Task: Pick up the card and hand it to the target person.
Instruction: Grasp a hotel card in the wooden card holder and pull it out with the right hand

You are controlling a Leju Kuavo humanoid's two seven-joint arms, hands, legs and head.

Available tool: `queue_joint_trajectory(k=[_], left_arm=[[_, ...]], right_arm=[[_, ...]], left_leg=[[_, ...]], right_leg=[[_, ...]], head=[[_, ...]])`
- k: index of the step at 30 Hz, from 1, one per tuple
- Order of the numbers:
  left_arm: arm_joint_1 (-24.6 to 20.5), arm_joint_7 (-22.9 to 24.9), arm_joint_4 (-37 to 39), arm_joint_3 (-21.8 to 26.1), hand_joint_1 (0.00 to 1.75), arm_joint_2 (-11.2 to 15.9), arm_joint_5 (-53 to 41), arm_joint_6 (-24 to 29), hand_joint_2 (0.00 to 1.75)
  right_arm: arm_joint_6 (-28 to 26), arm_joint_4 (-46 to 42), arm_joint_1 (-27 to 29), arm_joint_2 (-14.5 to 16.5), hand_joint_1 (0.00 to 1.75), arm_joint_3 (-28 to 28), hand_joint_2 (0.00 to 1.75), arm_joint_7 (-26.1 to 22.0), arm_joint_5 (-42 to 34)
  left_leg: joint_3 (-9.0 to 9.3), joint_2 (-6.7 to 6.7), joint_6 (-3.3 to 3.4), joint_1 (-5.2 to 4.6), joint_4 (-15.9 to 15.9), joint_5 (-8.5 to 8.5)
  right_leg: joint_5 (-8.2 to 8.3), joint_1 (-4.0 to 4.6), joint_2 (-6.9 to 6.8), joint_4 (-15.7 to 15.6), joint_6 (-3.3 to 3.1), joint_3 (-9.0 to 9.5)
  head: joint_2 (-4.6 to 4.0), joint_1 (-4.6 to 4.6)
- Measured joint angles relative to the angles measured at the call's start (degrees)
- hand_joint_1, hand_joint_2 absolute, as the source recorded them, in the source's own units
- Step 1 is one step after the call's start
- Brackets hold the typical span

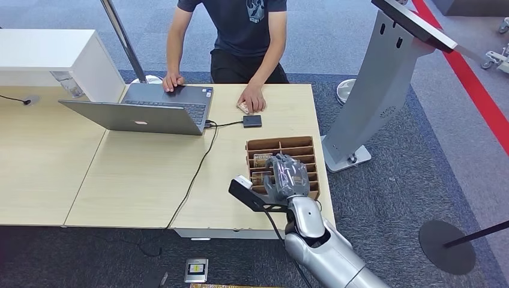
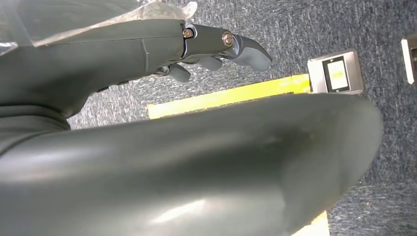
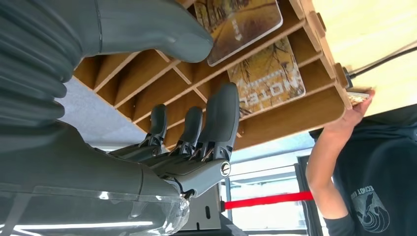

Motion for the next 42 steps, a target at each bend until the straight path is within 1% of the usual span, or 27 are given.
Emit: queue_joint_trajectory(k=[5,11,17,22,25,29,32,42], left_arm=[[-0.04,0.09,0.0,-0.58,0.0,0.0,-0.01,0.0,0.0],[0.02,0.09,0.0,-1.41,0.0,0.0,0.2,0.08,0.0],[0.15,0.16,0.0,-1.73,0.0,-0.01,0.32,0.19,0.0],[0.12,0.45,0.0,-1.75,0.0,-0.02,0.39,0.26,0.0],[0.11,0.45,0.0,-1.76,0.0,-0.02,0.48,0.26,0.0],[0.09,0.45,0.0,-1.78,0.0,-0.03,0.58,0.26,0.0],[0.06,0.48,0.0,-1.79,0.0,-0.04,0.85,0.29,0.0],[-0.05,0.5,0.0,-1.82,0.0,-0.04,1.28,0.43,0.0]], right_arm=[[-0.65,1.15,0.12,-0.03,0.89,0.23,1.75,-0.5,-0.52],[-1.83,3.9,-0.06,0.27,0.84,0.27,1.75,-1.94,-1.54],[-2.57,6.03,-0.66,0.72,0.9,0.27,1.75,-2.27,-1.68],[-2.82,6.88,-1.04,1.21,0.91,0.27,1.75,-2.27,-1.66],[-2.81,7.25,-1.14,1.46,0.96,0.27,1.75,-2.26,-1.66],[-2.63,7.7,-1.35,1.75,1.14,0.28,1.75,-2.14,-1.65],[-2.31,8.1,-1.29,1.92,1.1,0.3,1.75,-2.08,-1.61],[-1.83,8.32,-1.33,2.15,1.12,0.3,1.75,-2.08,-1.2]], left_leg=[[-0.01,0.0,0.0,0.0,0.0,0.0],[-0.02,0.0,0.0,0.0,0.0,0.0],[-0.01,0.0,0.0,0.0,0.0,0.0],[0.02,0.01,0.0,0.0,0.0,0.0],[0.03,0.01,0.0,0.0,0.0,0.0],[0.04,0.01,0.0,0.0,0.0,0.0],[0.04,0.01,0.0,0.0,0.0,0.0],[0.04,0.01,0.0,0.0,0.0,0.0]], right_leg=[[0.0,0.0,0.0,0.0,0.0,0.0],[0.0,0.0,0.0,0.0,0.0,0.0],[0.0,0.0,0.0,0.0,0.0,0.0],[0.0,0.0,0.0,0.0,0.0,0.01],[0.0,0.0,0.0,0.01,0.0,0.02],[0.0,0.0,0.0,0.0,0.0,0.03],[0.01,0.0,0.0,0.01,0.0,0.03],[0.0,0.0,0.0,0.01,0.0,0.03]], head=[[0.0,0.0],[0.0,0.01],[0.0,0.0],[0.0,0.0],[0.0,0.0],[0.0,0.01],[0.0,0.01],[0.0,0.0]])
